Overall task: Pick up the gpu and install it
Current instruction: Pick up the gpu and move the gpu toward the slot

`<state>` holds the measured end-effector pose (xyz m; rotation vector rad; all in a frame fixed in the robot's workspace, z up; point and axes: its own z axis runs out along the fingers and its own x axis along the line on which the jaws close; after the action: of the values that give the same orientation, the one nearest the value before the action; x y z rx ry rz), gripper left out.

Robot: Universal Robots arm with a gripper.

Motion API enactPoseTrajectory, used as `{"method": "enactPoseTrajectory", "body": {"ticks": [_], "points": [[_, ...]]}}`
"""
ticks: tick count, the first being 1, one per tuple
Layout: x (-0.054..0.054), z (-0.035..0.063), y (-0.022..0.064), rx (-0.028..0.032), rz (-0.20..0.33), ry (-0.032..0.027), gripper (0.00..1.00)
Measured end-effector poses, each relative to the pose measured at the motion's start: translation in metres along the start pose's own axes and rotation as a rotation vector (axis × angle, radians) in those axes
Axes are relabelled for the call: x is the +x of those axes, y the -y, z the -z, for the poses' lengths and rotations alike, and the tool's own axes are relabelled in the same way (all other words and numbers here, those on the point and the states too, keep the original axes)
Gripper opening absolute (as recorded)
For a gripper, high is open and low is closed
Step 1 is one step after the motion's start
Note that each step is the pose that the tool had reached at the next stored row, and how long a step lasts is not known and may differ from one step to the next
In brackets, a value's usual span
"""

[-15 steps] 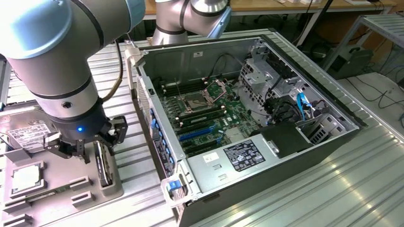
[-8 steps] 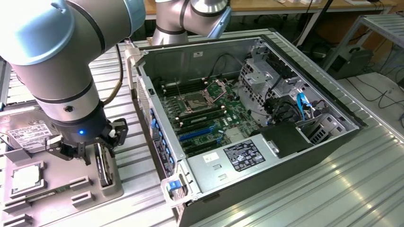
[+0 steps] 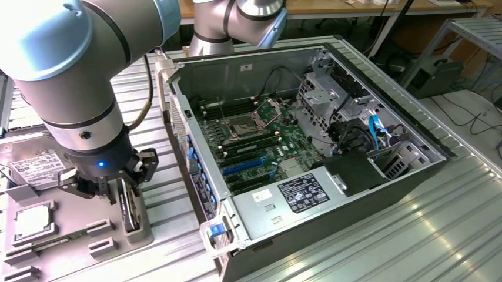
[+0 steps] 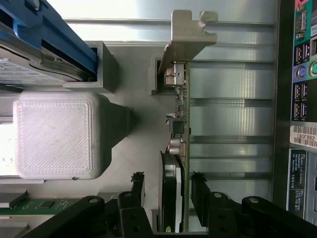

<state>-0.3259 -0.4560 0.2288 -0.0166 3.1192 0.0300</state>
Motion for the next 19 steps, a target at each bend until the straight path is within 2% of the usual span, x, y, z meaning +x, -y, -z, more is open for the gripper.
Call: {"method": "enactPoseTrajectory", "body": {"ticks": [1, 2, 3, 7, 8, 10, 19], "points": [[0.0, 0.0, 0.0, -0.0001, 0.0, 0.0, 0.46], [0.0, 0.0, 0.0, -0.0001, 0.0, 0.0, 0.46], [0.0, 0.0, 0.0, 0.0, 0.0, 0.0, 0.39], [0.0, 0.0, 0.0, 0.0, 0.0, 0.0, 0.38], [0.0, -0.0001, 0.0, 0.0, 0.0, 0.0, 0.31], [0.0, -0.0001, 0.0, 0.0, 0.0, 0.0, 0.28], [-0.0006, -0.0004, 0.0, 0.0, 0.0, 0.0, 0.28]]}}
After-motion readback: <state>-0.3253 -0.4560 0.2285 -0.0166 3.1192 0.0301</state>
